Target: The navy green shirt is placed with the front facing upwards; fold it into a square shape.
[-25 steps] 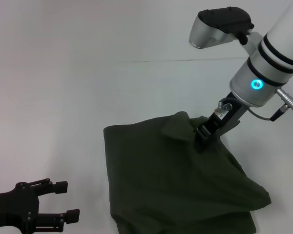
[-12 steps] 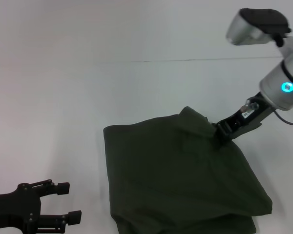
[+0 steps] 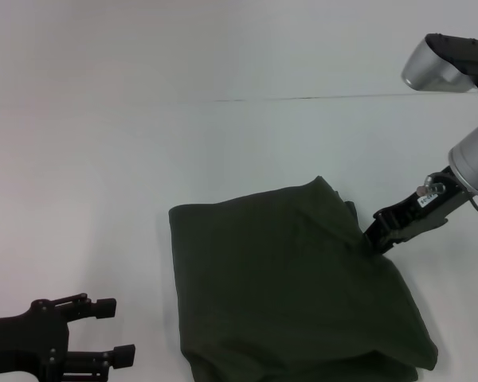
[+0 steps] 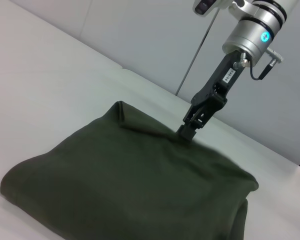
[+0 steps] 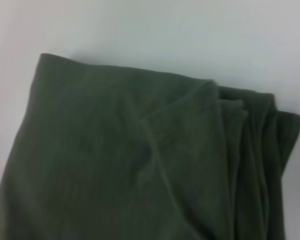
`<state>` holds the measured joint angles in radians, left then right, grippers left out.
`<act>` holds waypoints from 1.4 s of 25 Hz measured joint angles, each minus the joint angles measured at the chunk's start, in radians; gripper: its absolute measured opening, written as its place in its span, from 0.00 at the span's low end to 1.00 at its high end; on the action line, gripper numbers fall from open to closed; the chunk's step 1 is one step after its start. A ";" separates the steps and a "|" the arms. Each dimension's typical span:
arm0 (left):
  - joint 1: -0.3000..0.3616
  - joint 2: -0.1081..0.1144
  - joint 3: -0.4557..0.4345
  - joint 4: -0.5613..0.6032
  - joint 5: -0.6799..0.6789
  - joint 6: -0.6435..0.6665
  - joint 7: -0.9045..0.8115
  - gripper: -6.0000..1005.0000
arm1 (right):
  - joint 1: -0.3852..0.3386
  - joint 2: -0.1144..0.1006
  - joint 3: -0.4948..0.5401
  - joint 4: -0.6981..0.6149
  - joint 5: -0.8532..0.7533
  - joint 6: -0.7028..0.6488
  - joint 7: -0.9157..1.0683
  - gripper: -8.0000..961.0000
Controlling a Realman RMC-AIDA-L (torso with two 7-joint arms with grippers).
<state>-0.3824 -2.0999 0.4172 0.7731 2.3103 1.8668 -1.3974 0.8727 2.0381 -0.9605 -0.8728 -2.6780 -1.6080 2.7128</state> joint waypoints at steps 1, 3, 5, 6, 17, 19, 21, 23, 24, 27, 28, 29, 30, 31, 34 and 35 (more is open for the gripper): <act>-0.001 0.000 0.000 0.000 0.001 0.000 0.000 0.88 | -0.003 -0.003 0.001 0.002 0.000 0.003 0.001 0.13; -0.001 0.000 0.000 0.000 0.003 0.001 0.000 0.88 | -0.011 -0.009 0.003 0.003 0.000 0.008 0.002 0.17; 0.000 0.000 0.000 0.000 0.004 0.002 0.000 0.88 | -0.019 -0.014 0.010 0.003 0.001 0.010 0.002 0.21; 0.001 0.000 0.000 0.000 0.003 0.003 0.000 0.88 | -0.023 -0.016 0.024 0.000 0.003 0.010 -0.001 0.23; 0.002 0.000 -0.009 -0.003 -0.014 0.023 -0.005 0.88 | -0.076 -0.060 0.263 0.032 0.256 -0.157 -0.243 0.56; -0.002 0.000 -0.013 -0.008 -0.021 0.025 -0.008 0.87 | -0.095 -0.066 0.264 0.082 0.323 -0.174 -0.329 0.56; -0.005 0.002 -0.018 -0.013 -0.035 0.032 -0.010 0.87 | -0.116 -0.071 0.266 0.135 0.392 -0.192 -0.444 0.57; -0.005 0.005 -0.020 -0.014 -0.052 0.044 -0.010 0.87 | -0.141 -0.071 0.266 0.170 0.453 -0.222 -0.568 0.57; -0.005 0.007 -0.022 -0.014 -0.060 0.054 -0.011 0.87 | -0.156 -0.068 0.266 0.179 0.480 -0.237 -0.629 0.57; -0.004 0.010 -0.035 -0.008 -0.068 0.083 -0.011 0.87 | -0.196 -0.056 0.261 0.183 0.511 -0.247 -0.786 0.57; -0.004 0.011 -0.041 -0.005 -0.069 0.090 -0.011 0.87 | -0.206 -0.052 0.260 0.184 0.512 -0.247 -0.835 0.57; -0.004 0.012 -0.047 -0.003 -0.071 0.097 -0.011 0.87 | -0.218 -0.046 0.259 0.187 0.513 -0.245 -0.893 0.58; -0.003 0.012 -0.053 -0.002 -0.072 0.101 -0.011 0.87 | -0.229 -0.036 0.266 0.191 0.515 -0.238 -0.940 0.58; -0.003 0.013 -0.059 -0.001 -0.074 0.103 -0.010 0.87 | -0.238 -0.027 0.277 0.197 0.517 -0.230 -0.989 0.58; 0.001 0.014 -0.072 0.000 -0.079 0.104 -0.002 0.87 | -0.260 0.002 0.322 0.214 0.527 -0.204 -1.129 0.58; 0.001 0.014 -0.073 0.000 -0.079 0.104 0.003 0.87 | -0.267 0.012 0.335 0.216 0.534 -0.196 -1.174 0.58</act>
<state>-0.3813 -2.0861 0.3442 0.7730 2.2309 1.9710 -1.3948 0.6053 2.0502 -0.6259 -0.6570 -2.1436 -1.8040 1.5389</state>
